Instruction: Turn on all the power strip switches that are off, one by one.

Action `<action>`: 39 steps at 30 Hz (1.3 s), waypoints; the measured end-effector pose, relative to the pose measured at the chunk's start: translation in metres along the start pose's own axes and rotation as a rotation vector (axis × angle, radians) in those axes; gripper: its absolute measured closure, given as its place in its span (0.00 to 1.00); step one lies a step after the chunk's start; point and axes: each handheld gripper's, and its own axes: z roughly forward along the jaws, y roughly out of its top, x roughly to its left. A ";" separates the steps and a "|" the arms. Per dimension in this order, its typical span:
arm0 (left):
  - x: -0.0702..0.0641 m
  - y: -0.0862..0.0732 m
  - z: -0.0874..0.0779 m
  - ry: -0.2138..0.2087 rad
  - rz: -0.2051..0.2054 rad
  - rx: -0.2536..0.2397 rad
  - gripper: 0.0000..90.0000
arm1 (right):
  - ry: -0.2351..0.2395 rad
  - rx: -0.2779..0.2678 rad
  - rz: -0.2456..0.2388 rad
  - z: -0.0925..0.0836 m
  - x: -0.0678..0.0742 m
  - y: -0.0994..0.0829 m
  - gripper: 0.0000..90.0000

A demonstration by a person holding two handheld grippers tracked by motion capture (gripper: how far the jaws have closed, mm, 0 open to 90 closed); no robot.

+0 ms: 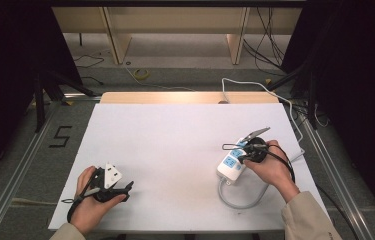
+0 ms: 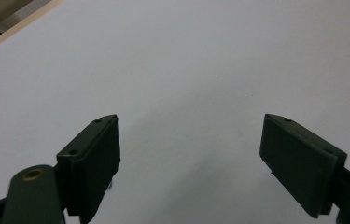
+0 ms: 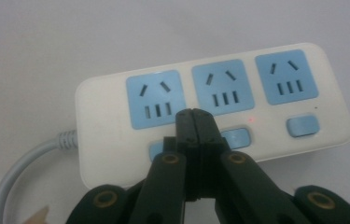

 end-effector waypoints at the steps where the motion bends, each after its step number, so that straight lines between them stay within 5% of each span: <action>1: 0.000 0.000 0.000 0.000 -0.004 -0.006 0.22 | -0.005 -0.002 0.005 -0.001 -0.001 0.001 1.00; 39: 0.000 0.000 0.002 -0.003 -0.002 -0.001 0.22 | -0.082 0.013 0.045 -0.008 -0.031 0.017 1.00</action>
